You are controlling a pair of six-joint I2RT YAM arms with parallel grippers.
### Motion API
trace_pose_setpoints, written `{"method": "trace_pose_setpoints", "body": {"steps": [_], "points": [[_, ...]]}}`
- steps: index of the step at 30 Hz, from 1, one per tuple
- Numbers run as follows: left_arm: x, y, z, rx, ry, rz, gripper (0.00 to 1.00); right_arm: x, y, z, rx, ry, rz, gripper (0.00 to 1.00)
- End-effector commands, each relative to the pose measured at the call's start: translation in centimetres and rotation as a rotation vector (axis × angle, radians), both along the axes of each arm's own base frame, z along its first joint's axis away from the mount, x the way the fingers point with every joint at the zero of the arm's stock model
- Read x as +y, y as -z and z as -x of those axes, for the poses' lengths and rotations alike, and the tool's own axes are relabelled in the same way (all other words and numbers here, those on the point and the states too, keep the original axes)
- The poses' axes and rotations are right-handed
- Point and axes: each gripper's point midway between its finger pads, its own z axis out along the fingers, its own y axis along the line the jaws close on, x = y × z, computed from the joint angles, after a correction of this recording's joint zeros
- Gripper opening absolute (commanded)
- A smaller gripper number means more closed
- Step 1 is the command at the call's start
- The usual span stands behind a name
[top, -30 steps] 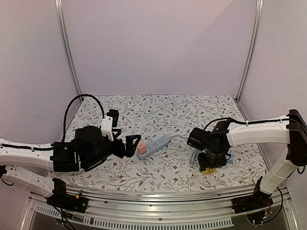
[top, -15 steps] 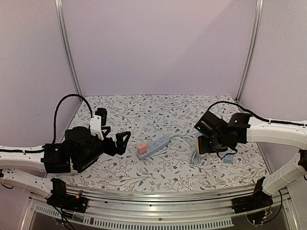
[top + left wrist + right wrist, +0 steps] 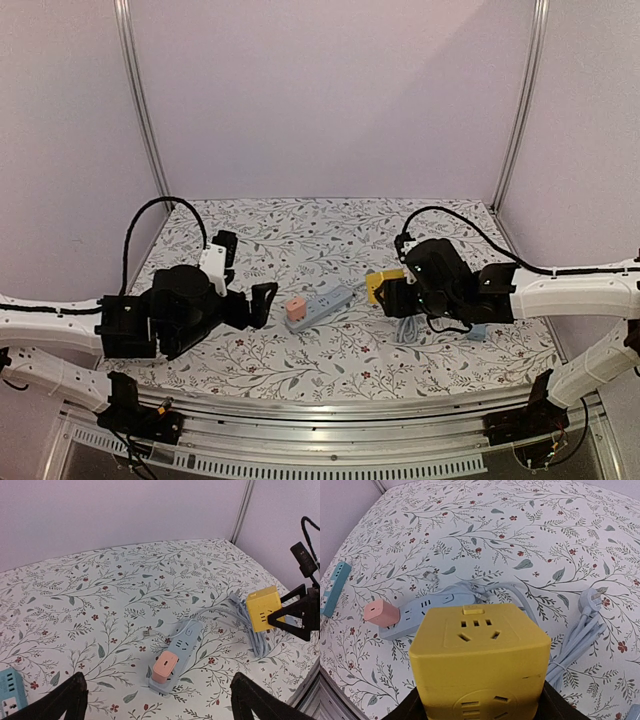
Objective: Insert the plug
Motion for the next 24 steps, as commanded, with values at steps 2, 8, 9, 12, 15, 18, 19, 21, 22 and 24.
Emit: {"method": "trace_pose_setpoints", "body": {"steps": [2,8,9,12,15,18,19,21,22,24], "points": [[-0.3,-0.7,0.1,0.03,0.02,-0.02,1.0,3.3,-4.9,-0.5,-0.242,-0.127,-0.138,0.36],[-1.3,-1.6,0.8,0.077,0.088,-0.01,0.99,3.0,-5.5,0.5,-0.322,-0.187,-0.192,0.33],[-1.4,-1.7,0.9,0.087,0.101,-0.011,0.99,2.9,-5.8,0.8,-0.334,-0.197,-0.209,0.33],[-2.0,-2.8,1.5,0.11,0.149,-0.001,0.99,3.0,-6.7,1.7,-0.351,-0.244,-0.233,0.33],[-2.6,-4.2,2.1,0.122,0.192,0.011,0.99,3.1,-7.7,2.7,-0.387,-0.282,-0.272,0.32],[-3.5,-5.7,2.5,0.142,0.242,0.021,1.0,2.7,-8.3,3.4,-0.416,-0.301,-0.29,0.3],[-4.2,-6.1,2.9,0.157,0.275,0.025,1.0,2.6,-8.4,3.5,-0.419,-0.304,-0.294,0.3],[-5.3,-6.8,3.3,0.186,0.318,0.026,1.0,2.6,-8.7,4.1,-0.423,-0.331,-0.309,0.29],[-5.9,-7.1,3.5,0.201,0.339,0.026,0.99,2.7,-8.7,4.4,-0.423,-0.347,-0.316,0.29],[-6.9,-7.7,3.6,0.228,0.365,0.022,0.99,2.9,-9.0,5.1,-0.43,-0.38,-0.335,0.29]]}}
